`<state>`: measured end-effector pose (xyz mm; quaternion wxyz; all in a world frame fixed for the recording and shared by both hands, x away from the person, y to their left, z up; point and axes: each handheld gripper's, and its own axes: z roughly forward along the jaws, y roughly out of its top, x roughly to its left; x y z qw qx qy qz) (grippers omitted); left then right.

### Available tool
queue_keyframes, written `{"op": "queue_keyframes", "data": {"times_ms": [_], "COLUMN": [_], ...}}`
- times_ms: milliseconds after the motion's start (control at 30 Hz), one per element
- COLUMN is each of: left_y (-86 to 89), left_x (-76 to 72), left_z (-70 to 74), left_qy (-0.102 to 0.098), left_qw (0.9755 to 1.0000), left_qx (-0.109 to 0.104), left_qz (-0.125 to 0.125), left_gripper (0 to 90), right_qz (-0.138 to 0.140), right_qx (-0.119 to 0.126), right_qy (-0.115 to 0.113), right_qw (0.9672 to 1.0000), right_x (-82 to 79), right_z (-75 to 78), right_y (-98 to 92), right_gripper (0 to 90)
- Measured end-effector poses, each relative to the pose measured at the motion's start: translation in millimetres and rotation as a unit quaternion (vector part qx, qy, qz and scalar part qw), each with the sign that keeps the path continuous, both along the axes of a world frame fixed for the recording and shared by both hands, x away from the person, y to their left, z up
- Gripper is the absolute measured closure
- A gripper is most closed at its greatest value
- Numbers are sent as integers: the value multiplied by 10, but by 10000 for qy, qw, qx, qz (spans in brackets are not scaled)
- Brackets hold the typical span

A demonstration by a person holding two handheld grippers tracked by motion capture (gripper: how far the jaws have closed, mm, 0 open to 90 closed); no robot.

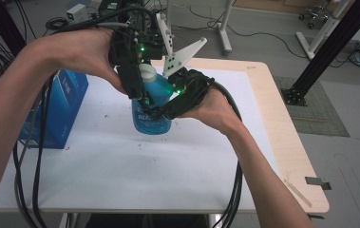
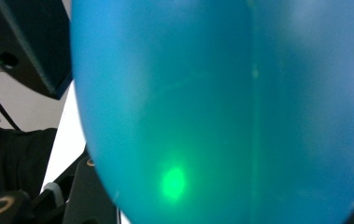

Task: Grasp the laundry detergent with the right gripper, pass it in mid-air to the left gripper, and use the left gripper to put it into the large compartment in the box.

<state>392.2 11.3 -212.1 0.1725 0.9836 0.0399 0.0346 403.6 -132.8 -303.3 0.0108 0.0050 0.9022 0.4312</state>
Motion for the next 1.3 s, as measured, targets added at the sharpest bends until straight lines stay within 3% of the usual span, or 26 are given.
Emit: {"op": "queue_keyframes", "data": {"times_ms": [833,1300], "left_y": [-46,-46], "left_x": [9,5], "left_z": [-48,-41], "left_qy": [80,45], "left_qw": [9997,9997], "left_qx": [195,196], "left_qz": [-83,-116], "left_gripper": [303,343], "right_qz": [-1,-27], "right_qx": [-16,-10], "right_qy": [51,77], "right_qw": [10000,10000], "right_x": [-10,-14], "right_z": [-48,-68], "right_y": [2,-8], "right_gripper": [454,453]}}
